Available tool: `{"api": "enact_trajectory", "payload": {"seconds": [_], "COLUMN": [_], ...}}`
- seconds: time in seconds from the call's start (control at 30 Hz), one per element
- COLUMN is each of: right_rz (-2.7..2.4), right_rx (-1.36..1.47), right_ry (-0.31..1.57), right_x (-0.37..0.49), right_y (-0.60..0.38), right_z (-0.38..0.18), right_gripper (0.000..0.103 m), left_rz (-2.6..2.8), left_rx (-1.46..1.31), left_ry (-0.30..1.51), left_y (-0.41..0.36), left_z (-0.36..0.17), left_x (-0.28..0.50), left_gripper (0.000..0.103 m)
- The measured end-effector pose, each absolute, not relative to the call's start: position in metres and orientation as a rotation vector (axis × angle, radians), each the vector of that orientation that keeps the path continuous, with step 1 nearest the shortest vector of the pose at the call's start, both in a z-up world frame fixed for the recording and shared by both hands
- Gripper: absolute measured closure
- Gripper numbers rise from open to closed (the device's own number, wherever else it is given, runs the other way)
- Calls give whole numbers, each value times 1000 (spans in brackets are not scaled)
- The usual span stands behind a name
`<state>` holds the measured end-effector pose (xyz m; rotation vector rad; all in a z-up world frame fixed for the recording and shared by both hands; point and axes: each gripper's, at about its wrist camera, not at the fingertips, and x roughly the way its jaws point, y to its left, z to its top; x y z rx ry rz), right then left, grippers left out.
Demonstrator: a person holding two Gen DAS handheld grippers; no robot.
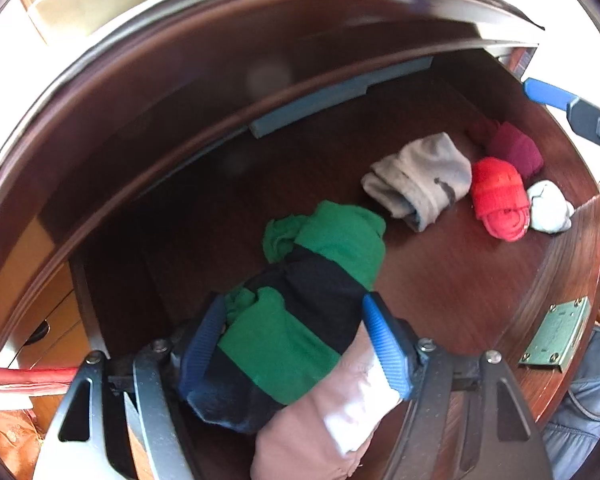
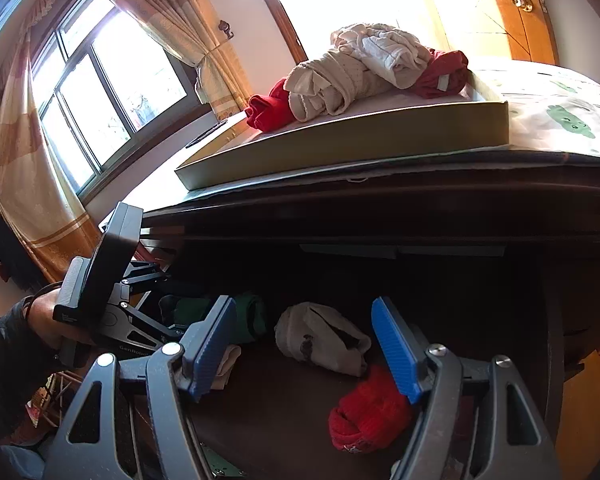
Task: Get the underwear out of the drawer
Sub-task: 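Grasp the green-and-black sock with the left tool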
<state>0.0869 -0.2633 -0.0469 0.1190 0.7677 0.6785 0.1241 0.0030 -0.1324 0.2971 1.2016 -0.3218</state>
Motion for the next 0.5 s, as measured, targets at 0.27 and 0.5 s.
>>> {"api": "enact_trajectory", "payload": {"seconds": [0.27,0.5], "right_rz": [696,706], "right_rx": [85,41], "right_ry": [762,760], "right_x": [84,82], "right_y": [-255,-246], "right_z": [-45,-44], "right_gripper": [31,31], "left_rz": [-329,-318], "left_rx": [299,263], "left_ry": [1214,1137], "left_y": [-4,-2], "left_z": [-141,-130], "left_x": [126,111], "left_gripper": [61,87]}}
